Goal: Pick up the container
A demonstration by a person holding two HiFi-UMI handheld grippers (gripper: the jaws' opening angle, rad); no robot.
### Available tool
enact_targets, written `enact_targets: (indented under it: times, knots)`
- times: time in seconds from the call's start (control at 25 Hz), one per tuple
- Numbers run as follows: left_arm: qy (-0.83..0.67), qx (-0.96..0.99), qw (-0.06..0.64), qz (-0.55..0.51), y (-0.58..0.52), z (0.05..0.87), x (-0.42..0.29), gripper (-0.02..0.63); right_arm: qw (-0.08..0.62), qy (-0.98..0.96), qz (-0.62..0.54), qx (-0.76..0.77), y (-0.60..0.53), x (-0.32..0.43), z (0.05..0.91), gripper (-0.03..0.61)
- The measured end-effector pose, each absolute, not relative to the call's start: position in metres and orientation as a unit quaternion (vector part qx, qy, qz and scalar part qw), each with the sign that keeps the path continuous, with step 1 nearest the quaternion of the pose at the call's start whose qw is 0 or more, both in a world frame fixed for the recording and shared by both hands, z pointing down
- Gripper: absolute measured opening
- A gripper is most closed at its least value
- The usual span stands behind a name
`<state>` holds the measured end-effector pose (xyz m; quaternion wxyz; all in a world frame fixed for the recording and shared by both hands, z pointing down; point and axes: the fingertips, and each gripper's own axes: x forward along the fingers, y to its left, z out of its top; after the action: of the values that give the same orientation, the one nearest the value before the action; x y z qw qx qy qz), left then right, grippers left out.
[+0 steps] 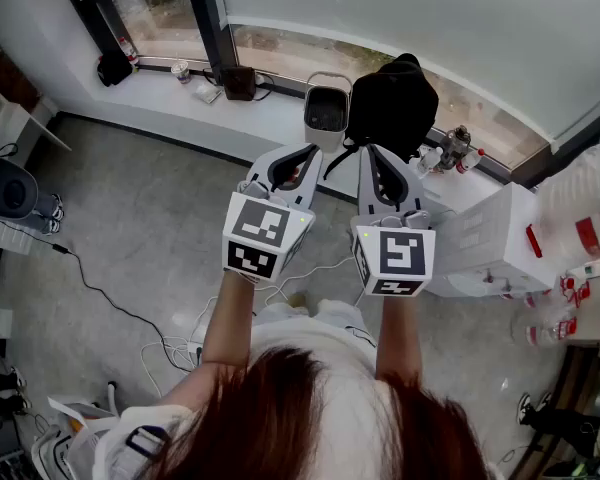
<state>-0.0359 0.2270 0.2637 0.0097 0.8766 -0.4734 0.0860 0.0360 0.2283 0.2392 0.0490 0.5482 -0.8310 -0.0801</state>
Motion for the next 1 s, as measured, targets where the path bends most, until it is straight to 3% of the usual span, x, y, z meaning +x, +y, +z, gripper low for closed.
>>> enact_targets:
  times: [1.0]
  knots:
    - [-0.469, 0.879, 0.018, 0.088, 0.171, 0.273, -0.048, 0.021, 0.087, -0.807, -0.087, 0.577, 0.173, 0.032, 0.260, 0.025]
